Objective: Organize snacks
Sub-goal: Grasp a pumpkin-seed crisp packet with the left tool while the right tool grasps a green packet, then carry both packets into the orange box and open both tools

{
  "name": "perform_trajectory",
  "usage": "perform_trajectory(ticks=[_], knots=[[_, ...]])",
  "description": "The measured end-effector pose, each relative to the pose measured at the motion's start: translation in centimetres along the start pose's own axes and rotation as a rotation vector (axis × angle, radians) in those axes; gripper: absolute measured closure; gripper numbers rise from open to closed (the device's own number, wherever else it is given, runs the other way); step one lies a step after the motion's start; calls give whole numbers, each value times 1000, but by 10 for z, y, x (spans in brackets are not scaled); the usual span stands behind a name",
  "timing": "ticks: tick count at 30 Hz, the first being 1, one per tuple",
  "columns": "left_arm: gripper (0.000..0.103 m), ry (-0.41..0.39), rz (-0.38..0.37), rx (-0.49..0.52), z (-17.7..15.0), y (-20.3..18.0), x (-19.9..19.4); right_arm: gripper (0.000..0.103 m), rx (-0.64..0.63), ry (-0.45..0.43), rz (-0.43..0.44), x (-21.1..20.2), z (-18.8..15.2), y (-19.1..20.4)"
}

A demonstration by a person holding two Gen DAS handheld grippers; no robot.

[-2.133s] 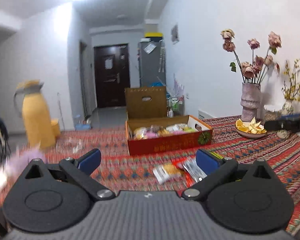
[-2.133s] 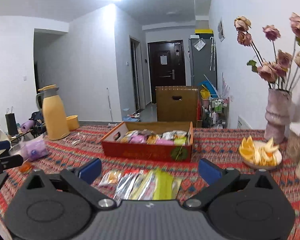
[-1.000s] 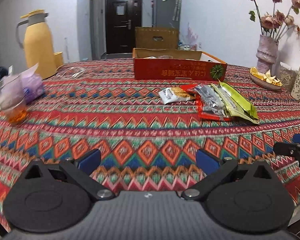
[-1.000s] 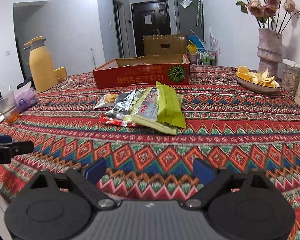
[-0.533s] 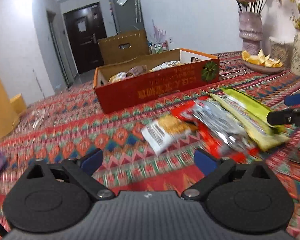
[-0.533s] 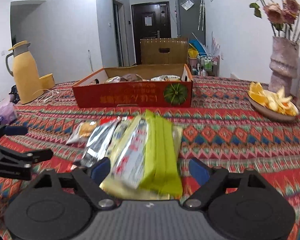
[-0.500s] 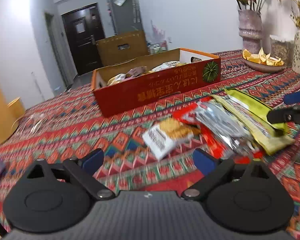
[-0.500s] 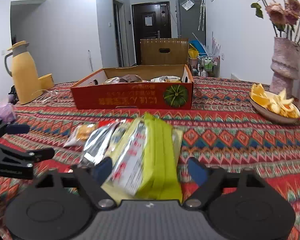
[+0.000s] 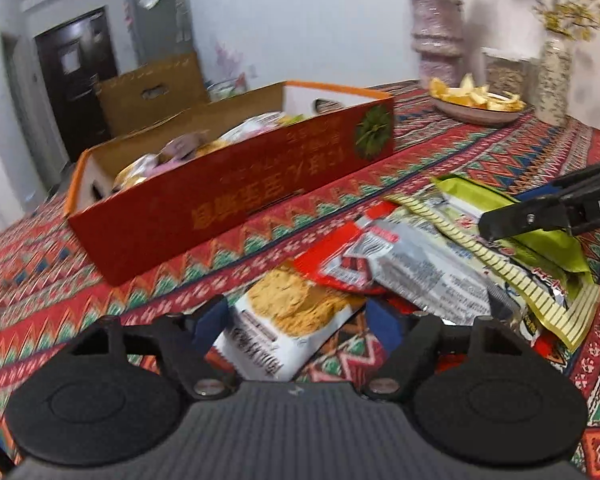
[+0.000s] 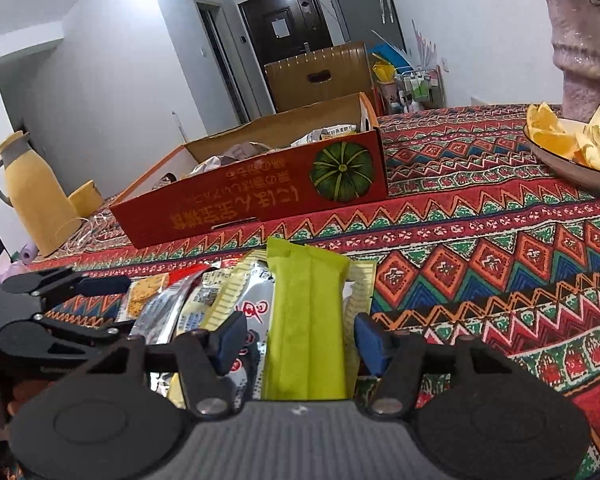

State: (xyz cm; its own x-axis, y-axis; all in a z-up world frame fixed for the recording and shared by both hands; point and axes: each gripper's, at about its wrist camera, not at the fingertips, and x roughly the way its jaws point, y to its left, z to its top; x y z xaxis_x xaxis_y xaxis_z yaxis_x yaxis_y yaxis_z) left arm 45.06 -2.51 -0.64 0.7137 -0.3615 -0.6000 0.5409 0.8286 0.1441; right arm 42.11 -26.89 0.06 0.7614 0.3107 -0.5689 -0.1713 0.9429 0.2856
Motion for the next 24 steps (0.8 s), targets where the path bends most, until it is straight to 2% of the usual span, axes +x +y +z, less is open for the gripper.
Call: perform_trajectory(ticks=[4,8,9,10,13,16,18,21,24], knots=[[21,11,1,-33,7,12,13,44,-3,-11,-7,-1,-1,-2],[21,14,-46,-79,9,29,24,43,1,-16,-3,-1,-2,-3],[25,22,-58,-120,9,33,26,43,0,-18,-5,-1,-2,-2],[36,20,-43,-136,9,34,26,43,-4,-19,-7,-1,-2,-2],[57,6,-6,-127,8,26,19,44,-9,-20,-12,-1,-3,-1],[61,24,63,-124,6,13,9,49,-17,-15,-17,-3,-5,1],[63,44,100,-142,3,6,-1,63,-25,-9,-17,-7,-5,3],[64,84,153,-194,-7,-2,-27,65,-48,-11,-40,-17,-8,10],[64,76,214,-265,-20,-11,-64,66,-57,-18,-53,-32,-15,14]])
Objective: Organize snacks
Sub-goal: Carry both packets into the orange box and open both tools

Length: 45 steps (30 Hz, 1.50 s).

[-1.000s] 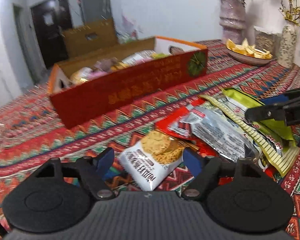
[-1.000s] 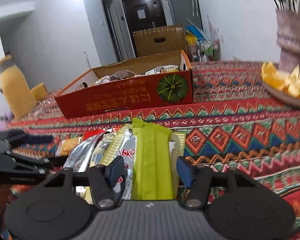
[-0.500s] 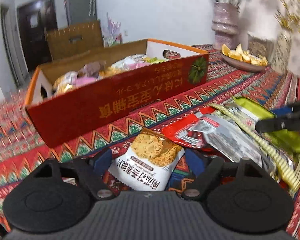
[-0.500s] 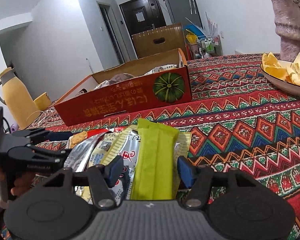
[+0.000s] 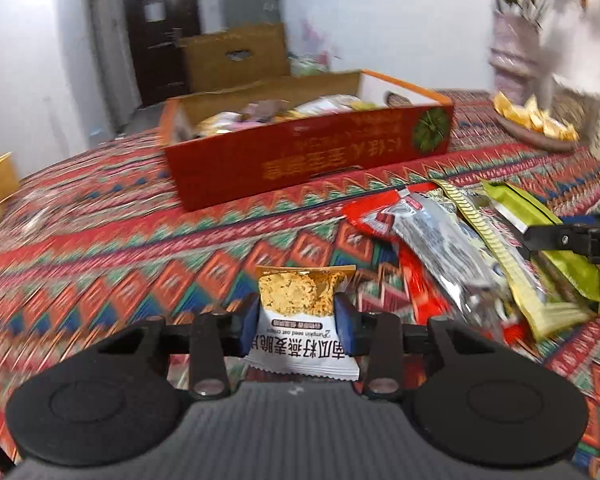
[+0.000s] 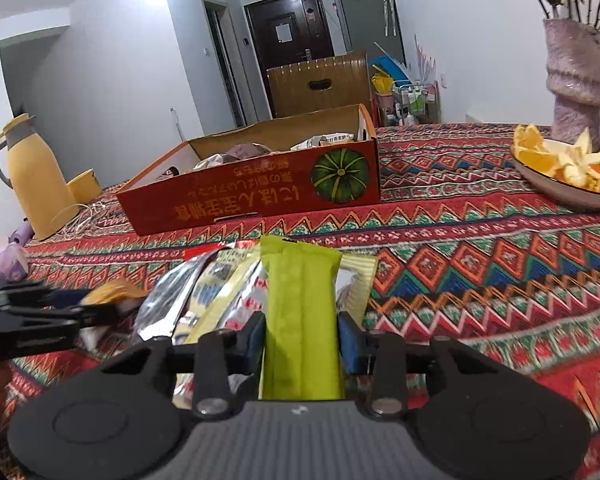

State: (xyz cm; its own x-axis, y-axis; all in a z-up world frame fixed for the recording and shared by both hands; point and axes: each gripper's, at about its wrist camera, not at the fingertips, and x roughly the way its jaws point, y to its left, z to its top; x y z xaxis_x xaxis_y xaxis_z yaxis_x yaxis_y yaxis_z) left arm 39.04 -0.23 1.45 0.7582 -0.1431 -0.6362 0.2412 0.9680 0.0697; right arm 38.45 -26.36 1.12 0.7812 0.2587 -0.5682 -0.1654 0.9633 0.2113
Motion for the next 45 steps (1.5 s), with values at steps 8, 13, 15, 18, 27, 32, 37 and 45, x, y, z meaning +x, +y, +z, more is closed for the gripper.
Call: perform_trajectory(ticks=[8,13,15,18,27,32,37,45], knots=[[64,-21,26,-247,-50,2,-95,66,-17,-34,-18,-71,-28,10],[64,-58,38,-230,-60,-11,-128,65,-28,-36,-17,-102,-46,14],[64,-69,28,-231,-63,-14,-137,65,-32,-40,-19,-112,-51,18],[64,-85,17,-239,-66,-19,-150,65,-32,-60,-9,-126,-57,22],[63,-127,-24,-242,-61,-19,-169,65,-30,-76,-14,-136,-56,23],[63,-136,-161,-248,-15,2,-158,65,-76,-103,46,-126,-10,20],[63,-202,-236,-220,65,25,-134,65,-161,-144,68,-97,70,25],[63,-166,-200,-241,171,45,-18,65,-58,-97,133,22,185,16]])
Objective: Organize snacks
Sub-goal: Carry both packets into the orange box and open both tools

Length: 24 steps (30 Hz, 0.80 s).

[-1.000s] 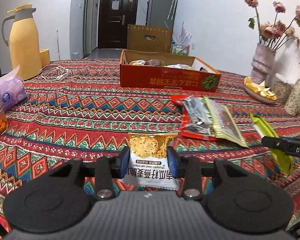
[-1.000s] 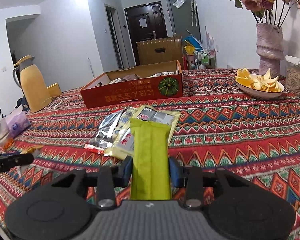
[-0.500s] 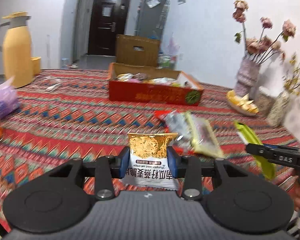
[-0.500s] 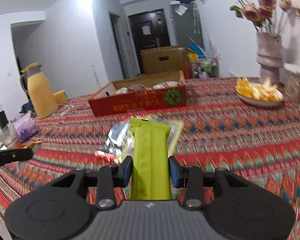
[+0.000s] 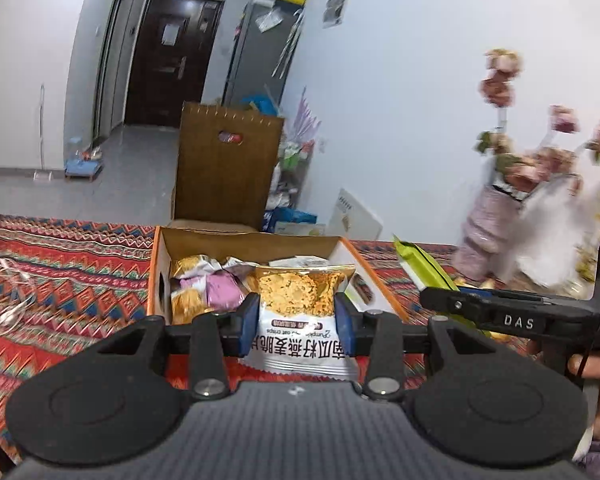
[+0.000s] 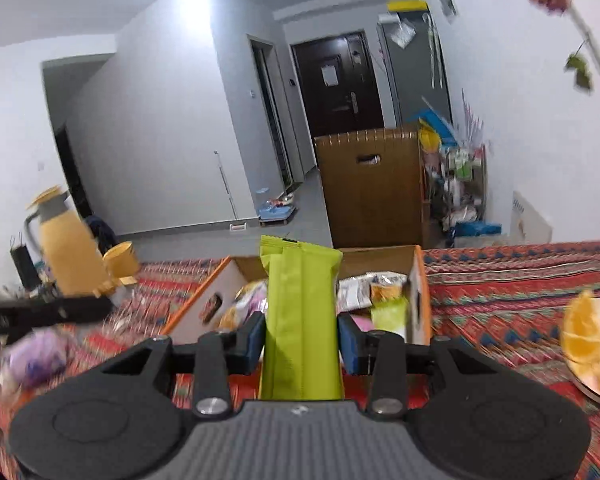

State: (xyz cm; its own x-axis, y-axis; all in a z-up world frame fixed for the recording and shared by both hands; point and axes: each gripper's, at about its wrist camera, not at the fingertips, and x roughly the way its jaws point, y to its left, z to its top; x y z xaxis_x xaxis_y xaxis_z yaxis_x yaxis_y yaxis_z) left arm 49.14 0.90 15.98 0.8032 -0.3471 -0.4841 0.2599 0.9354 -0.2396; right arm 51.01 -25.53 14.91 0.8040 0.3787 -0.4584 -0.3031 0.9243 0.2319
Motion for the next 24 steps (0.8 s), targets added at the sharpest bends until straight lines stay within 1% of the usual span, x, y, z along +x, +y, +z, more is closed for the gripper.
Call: perform_trajectory(ticks=[3,6,9,11,13,15,16,17,18,19,21,22,24], knots=[[63,50,48,-22,18,11,56,65,68,59,10,59,24,-13],[63,104,94,-38,24,23,108,65,150,127,-5,116,32,-25],[63,142,122,-45,18,38,145,65,211,195,-10,165,27,-28],[63,143,122,-41,8,45,161,65,223,223,-23,191,21,-28],[63,158,119,-34,-2,51,174,65,208,248,-42,213,12,-26],[61,177,120,-15,-12,53,183,62,185,264,-58,227,4,-22],[57,182,120,-6,-15,54,185,61,173,271,-56,232,1,-19],[55,182,117,2,-18,55,186,55,172,277,-52,234,-2,-17],[51,174,106,9,-21,56,186,51,178,282,-36,237,-2,-16],[46,166,101,12,-21,57,184,51,178,285,-25,237,-3,-15],[40,148,101,10,-20,58,180,53,185,285,-16,235,-2,-15],[39,143,97,8,-18,57,177,55,193,290,-4,233,-2,-14],[39,143,89,-1,-17,60,169,67,189,295,24,224,-3,-12]])
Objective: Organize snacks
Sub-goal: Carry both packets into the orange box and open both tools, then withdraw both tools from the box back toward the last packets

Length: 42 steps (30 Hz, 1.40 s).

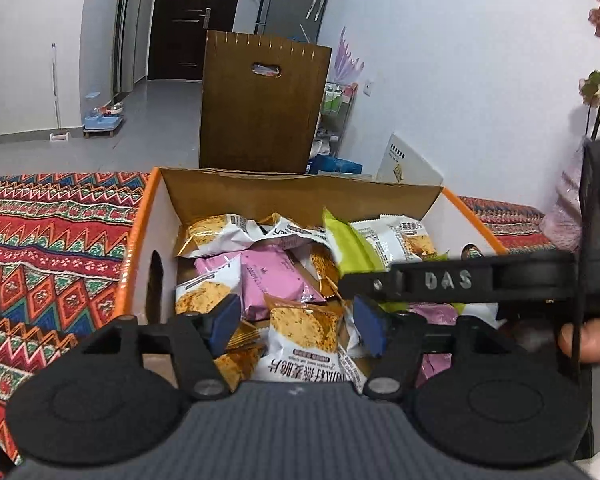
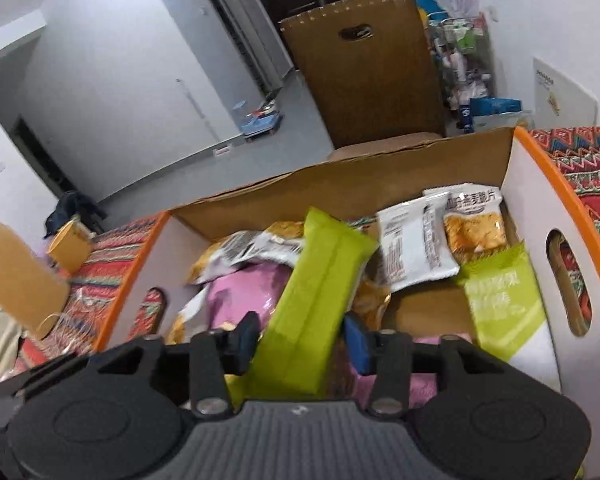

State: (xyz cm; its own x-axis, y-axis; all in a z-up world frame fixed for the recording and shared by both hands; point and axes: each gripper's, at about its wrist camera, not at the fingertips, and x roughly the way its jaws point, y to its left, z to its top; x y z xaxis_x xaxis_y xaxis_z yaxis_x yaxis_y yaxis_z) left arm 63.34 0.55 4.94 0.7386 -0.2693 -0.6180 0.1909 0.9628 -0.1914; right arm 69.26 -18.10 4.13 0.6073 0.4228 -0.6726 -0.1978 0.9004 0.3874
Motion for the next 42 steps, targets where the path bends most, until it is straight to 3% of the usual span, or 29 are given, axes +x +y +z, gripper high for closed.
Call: perform_trajectory(ticks=[4,7,9,11,14,20,23,25,30,33,38,42], knots=[[38,-2,18,3,1,2,-17,70,-42,28,-18,-7,-4,3],[38,7,47,5,0,7,-30,59,-77,53,-65,-10,-7,6],[38,6,61,10,1,7,-44,50,-96,25,-79,-22,-8,10],[38,-8,69,21,3,4,-62,47,-135,-22,-142,-39,-6,16],[36,-45,72,35,9,-3,-95,47,-173,-87,-171,-74,-1,25],[22,-126,69,65,16,-27,-177,45,-195,-163,-142,-166,1,40],[19,-171,84,80,9,-42,-220,35,-252,-191,-139,-217,-7,53],[10,-197,81,98,0,-52,-246,27,-278,-222,-128,-254,-17,60],[0,-291,86,175,-47,-73,-315,12,-348,-289,-98,-329,-63,69],[0,-320,102,208,-85,-82,-342,6,-386,-344,-97,-363,-101,65],[0,-344,82,228,-142,-87,-374,2,-395,-382,-87,-396,-167,53],[0,-329,77,158,-188,-90,-385,0,-426,-398,-125,-406,-226,46]])
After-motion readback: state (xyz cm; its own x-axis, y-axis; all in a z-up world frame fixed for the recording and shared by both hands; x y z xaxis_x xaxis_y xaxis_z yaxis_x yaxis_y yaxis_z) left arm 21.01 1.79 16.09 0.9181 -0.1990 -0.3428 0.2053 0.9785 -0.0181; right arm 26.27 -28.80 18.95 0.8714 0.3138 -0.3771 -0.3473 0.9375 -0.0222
